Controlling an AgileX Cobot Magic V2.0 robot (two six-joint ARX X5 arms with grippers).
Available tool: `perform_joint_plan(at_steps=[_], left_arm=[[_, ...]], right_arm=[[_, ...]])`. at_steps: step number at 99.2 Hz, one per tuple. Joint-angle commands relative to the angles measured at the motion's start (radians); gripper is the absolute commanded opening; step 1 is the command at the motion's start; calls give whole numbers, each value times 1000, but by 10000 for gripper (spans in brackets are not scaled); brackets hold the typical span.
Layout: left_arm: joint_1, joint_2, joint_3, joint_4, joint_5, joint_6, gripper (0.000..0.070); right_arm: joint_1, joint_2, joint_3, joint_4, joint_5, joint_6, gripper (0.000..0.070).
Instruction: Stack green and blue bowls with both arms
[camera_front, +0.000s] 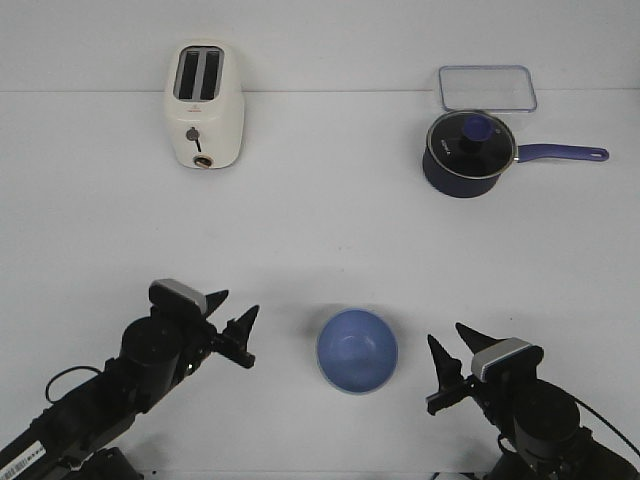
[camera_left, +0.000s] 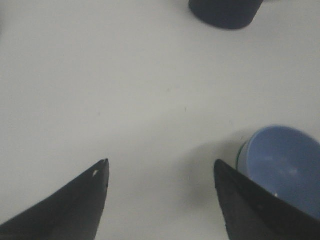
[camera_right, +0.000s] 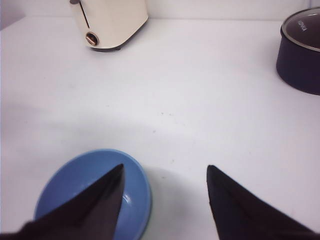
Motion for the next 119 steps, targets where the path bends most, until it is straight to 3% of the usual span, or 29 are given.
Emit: perform_joint_plan(at_steps=[1, 6, 9, 12, 16, 17, 107, 110, 119], left_arm=[[-8, -39, -48, 21, -3, -79, 380], [-8, -63, -79, 21, -3, -94, 366], [-8, -71, -93, 20, -3, -98, 317], [-8, -76, -102, 19, -3, -99, 209], [-8, -76, -106, 15, -2, -99, 5], [-8, -76, -106, 13, -2, -99, 0], [2, -172, -106, 40, -3, -87, 13], [17, -186, -107, 46, -3, -60, 13], [94, -245, -131, 61, 9, 121, 14]], right_arm=[[8, -3, 7, -2, 5, -12, 328], [8, -3, 7, -2, 5, -15, 328], [8, -3, 7, -2, 5, -18, 306], [8, -3, 7, -2, 5, -19, 210], [8, -1, 7, -2, 5, -19, 0], [8, -1, 7, -2, 5, -22, 0], [8, -9, 8, 39, -3, -11, 12], [8, -9, 8, 39, -3, -11, 12], [8, -9, 8, 39, -3, -11, 12]])
